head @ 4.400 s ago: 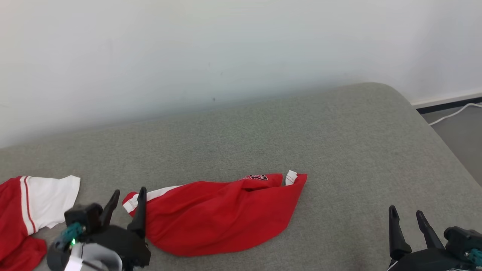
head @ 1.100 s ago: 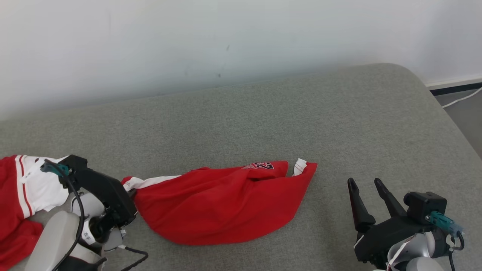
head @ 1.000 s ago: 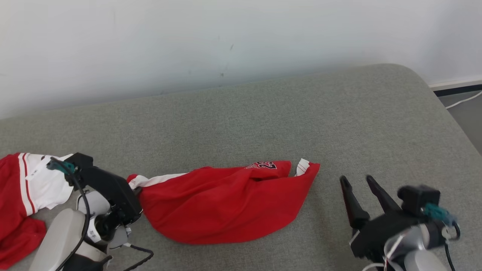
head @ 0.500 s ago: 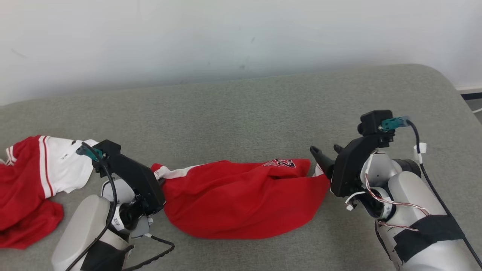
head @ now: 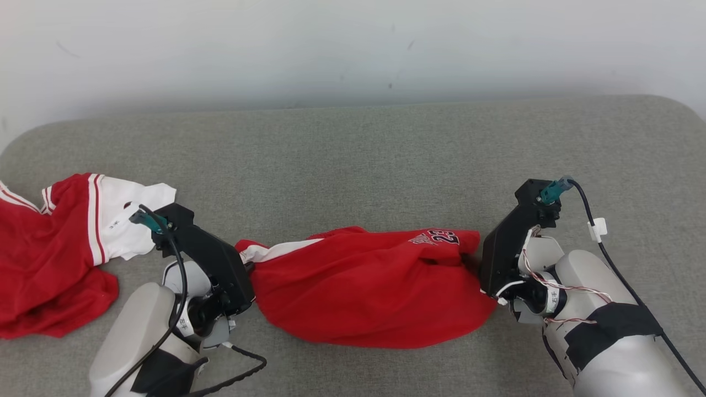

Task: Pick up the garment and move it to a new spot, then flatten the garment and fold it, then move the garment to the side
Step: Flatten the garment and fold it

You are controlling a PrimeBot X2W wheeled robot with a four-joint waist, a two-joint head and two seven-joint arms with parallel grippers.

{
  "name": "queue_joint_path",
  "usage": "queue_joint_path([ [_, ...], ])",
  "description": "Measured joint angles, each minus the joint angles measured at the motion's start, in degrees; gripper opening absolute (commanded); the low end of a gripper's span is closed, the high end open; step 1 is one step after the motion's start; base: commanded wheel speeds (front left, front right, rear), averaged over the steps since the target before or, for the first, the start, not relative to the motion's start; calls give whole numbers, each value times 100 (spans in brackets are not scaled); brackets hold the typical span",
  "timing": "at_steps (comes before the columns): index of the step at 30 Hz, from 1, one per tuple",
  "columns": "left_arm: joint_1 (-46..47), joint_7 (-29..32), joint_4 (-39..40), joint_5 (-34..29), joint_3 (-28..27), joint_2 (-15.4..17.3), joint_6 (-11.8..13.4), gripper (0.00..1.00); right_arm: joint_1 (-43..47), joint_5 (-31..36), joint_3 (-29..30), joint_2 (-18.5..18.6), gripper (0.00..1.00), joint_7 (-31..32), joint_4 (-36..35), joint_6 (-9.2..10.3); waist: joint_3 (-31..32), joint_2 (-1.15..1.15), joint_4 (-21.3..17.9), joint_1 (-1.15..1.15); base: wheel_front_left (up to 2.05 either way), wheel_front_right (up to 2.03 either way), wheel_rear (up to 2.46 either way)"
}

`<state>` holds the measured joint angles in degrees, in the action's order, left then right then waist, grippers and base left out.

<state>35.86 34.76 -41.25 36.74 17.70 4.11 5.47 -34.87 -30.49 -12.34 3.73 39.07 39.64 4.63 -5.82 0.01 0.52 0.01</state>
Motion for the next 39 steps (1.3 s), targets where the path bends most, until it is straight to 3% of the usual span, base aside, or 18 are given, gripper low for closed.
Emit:
queue_joint_path([
  [13,158,-33,-68,1,159,-109,-102,0,-347,-420,155,-13,100,74,567,151,-164,0,295,-1,0,0,0],
  [14,180,-36,-77,1,171,-121,-102,0,-348,-511,118,-13,81,66,600,160,-179,0,321,-1,0,0,0],
  [15,204,-52,-78,1,178,-133,-103,0,-355,-602,68,-14,34,38,615,178,-195,0,347,-1,0,0,0],
  [16,222,-55,-78,1,180,-143,-104,0,-375,-681,26,-15,0,7,624,193,-212,0,372,-1,0,0,0],
  [25,569,-665,-87,9,-47,-176,-91,0,-1012,-879,-94,-22,0,-690,698,243,-296,0,496,0,0,0,0],
  [33,1212,-2061,197,-170,-280,-192,-59,0,-1889,-310,18,-5,0,-2208,686,244,-178,0,398,0,0,0,0],
  [39,1446,-3061,556,-389,-186,-216,-494,0,-2188,243,-194,355,0,-3357,401,170,-85,0,276,-1,0,0,0],
])
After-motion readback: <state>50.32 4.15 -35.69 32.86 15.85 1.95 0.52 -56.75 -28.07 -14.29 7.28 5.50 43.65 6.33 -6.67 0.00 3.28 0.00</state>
